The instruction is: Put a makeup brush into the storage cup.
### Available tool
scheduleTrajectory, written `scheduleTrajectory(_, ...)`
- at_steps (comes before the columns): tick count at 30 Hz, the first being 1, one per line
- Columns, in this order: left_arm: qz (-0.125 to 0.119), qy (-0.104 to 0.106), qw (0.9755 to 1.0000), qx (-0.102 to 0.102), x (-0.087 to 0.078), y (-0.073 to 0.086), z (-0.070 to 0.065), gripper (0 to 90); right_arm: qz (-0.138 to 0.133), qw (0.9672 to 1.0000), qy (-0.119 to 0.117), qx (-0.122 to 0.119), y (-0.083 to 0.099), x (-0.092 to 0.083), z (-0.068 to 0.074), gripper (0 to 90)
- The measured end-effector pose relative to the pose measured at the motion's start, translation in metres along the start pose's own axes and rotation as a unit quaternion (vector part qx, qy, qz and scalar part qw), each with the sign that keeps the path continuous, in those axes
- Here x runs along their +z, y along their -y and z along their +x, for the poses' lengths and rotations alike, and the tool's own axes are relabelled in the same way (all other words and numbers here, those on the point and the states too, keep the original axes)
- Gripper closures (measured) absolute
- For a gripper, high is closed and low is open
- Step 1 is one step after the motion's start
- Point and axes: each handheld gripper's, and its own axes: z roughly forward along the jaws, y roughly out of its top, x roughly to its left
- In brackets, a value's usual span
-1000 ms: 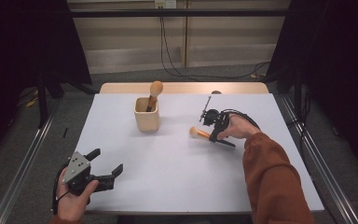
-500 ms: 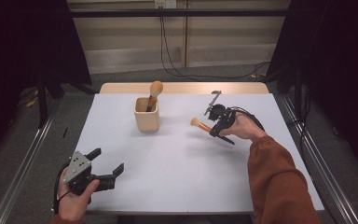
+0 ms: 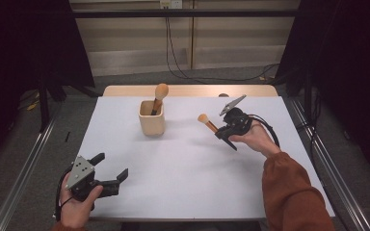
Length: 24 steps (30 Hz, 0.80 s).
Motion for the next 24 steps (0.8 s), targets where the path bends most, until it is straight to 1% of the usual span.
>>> scheduleTrajectory(1, 0.0, 0.0, 1.0, 0.0, 0.0, 0.0, 0.0, 3.0, -0.015, 0.9999, 0.003, 0.003, 0.002, -0.001, 0.0, 75.4)
scheduleTrajectory(3, 0.0, 0.0, 1.0, 0.0, 0.0, 0.0, 0.0, 3.1, -0.028, 0.9995, 0.004, 0.015, 0.004, -0.002, 0.002, 75.4)
scheduleTrajectory(4, 0.001, -0.001, 1.0, 0.002, 0.0, 0.0, 0.0, 3.0, -0.04, 0.9991, 0.003, 0.016, 0.005, -0.002, 0.003, 75.4)
scheduleTrajectory(5, 0.001, -0.001, 1.0, 0.002, 0.0, 0.0, 0.0, 3.0, -0.046, 0.9987, 0.011, 0.017, 0.006, -0.003, 0.004, 75.4)
scheduleTrajectory(6, 0.001, -0.001, 1.0, 0.002, 0.0, 0.0, 0.0, 3.0, -0.055, 0.9982, 0.014, 0.019, 0.006, -0.004, 0.005, 75.4)
scheduleTrajectory(7, 0.001, -0.001, 1.0, 0.002, 0.0, 0.0, 0.0, 3.0, -0.065, 0.9973, 0.025, 0.023, 0.007, -0.005, 0.006, 75.4)
scheduleTrajectory(8, 0.001, -0.001, 1.0, 0.002, 0.0, 0.0, 0.0, 3.0, -0.071, 0.9967, 0.028, 0.028, 0.008, -0.006, 0.006, 75.4)
scheduleTrajectory(9, 0.001, -0.001, 1.0, 0.002, 0.0, 0.0, 0.0, 3.0, -0.077, 0.9961, 0.024, 0.035, 0.009, -0.006, 0.006, 75.4)
scheduleTrajectory(10, 0.001, 0.001, 1.0, 0.001, 0.0, 0.0, 0.0, 3.0, -0.082, 0.9953, 0.036, 0.038, 0.01, -0.007, 0.005, 75.4)
scheduleTrajectory(11, 0.0, 0.001, 1.0, 0.0, 0.0, -0.001, 0.0, 3.0, -0.083, 0.9951, 0.034, 0.041, 0.011, -0.007, 0.005, 75.4)
scheduleTrajectory(13, -0.001, -0.001, 1.0, -0.001, 0.0, -0.001, 0.0, 3.0, -0.088, 0.9942, 0.046, 0.043, 0.013, -0.008, 0.005, 75.4)
scheduleTrajectory(14, -0.003, -0.002, 1.0, -0.001, 0.0, -0.002, 0.0, 3.0, -0.095, 0.9933, 0.042, 0.049, 0.014, -0.01, 0.004, 75.4)
scheduleTrajectory(16, -0.004, -0.002, 1.0, 0.001, 0.0, -0.003, 0.0, 3.1, -0.118, 0.9905, 0.038, 0.061, 0.016, -0.012, 0.003, 75.4)
scheduleTrajectory(17, -0.003, -0.001, 1.0, 0.002, 0.0, -0.003, 0.0, 3.0, -0.124, 0.9897, 0.033, 0.063, 0.017, -0.012, 0.004, 75.4)
scheduleTrajectory(18, -0.003, -0.001, 1.0, 0.002, 0.0, -0.003, -0.001, 3.0, -0.129, 0.9889, 0.033, 0.065, 0.018, -0.012, 0.004, 75.4)
scheduleTrajectory(19, -0.003, -0.001, 1.0, 0.002, 0.0, -0.003, -0.001, 3.0, -0.134, 0.9879, 0.029, 0.073, 0.019, -0.012, 0.004, 75.4)
scheduleTrajectory(20, -0.003, 0.0, 1.0, 0.003, 0.0, -0.003, -0.002, 3.0, -0.142, 0.9866, 0.021, 0.078, 0.02, -0.012, 0.004, 75.4)
scheduleTrajectory(22, -0.004, -0.001, 1.0, 0.002, 0.0, -0.003, -0.002, 3.0, -0.162, 0.9826, 0.017, 0.09, 0.023, -0.013, 0.005, 75.4)
scheduleTrajectory(24, -0.004, -0.001, 1.0, 0.002, 0.0, -0.003, -0.002, 3.0, -0.18, 0.979, 0.01, 0.094, 0.026, -0.014, 0.005, 75.4)
